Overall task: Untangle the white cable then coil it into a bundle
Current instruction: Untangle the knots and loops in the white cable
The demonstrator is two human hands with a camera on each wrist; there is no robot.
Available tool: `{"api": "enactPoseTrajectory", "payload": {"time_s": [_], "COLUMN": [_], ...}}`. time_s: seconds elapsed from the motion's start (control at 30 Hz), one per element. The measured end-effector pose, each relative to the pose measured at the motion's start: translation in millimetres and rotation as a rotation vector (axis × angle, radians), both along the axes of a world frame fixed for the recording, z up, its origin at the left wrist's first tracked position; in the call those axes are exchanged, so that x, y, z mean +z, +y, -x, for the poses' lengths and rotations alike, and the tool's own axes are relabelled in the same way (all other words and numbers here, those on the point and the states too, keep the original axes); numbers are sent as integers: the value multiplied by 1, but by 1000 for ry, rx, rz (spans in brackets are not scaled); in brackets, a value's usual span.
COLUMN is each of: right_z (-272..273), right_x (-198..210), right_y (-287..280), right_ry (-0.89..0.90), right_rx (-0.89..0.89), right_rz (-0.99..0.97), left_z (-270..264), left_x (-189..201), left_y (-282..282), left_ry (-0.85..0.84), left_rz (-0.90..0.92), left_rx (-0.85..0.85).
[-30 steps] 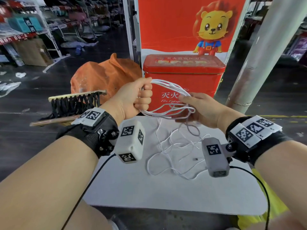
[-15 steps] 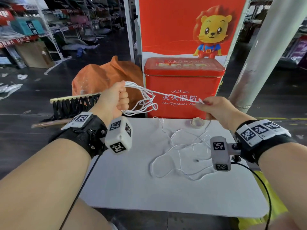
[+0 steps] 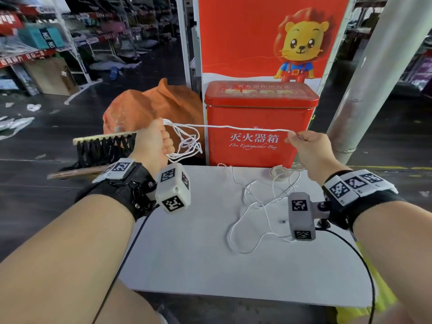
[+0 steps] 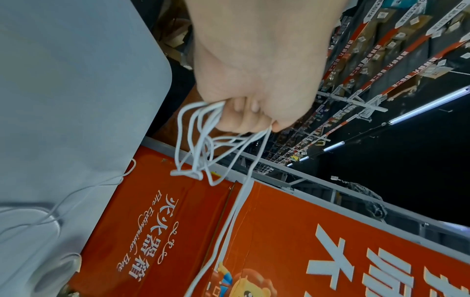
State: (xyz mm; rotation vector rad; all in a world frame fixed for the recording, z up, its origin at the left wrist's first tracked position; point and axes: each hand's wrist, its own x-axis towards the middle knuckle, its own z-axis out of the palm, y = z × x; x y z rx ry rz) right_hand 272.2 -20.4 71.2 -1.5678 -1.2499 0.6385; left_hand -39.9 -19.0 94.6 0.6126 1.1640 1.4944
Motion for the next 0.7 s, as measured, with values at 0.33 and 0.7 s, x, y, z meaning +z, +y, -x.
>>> {"api": "enactPoseTrajectory", "payload": {"time_s": [0.33,0.7], "right_z": [-8,14], "right_x": [-13,-25], "right_y": [15,11], "right_ry": [-222,-553], "right_rx": [-123,112], "right_rz": [129,359], "left_z": [-17,-60], "left_x": [38,64], "left_y": [-27,-45], "left_ry": [-77,-204], "left_rz": [8,-177], "left_rx": [-563,-609]}}
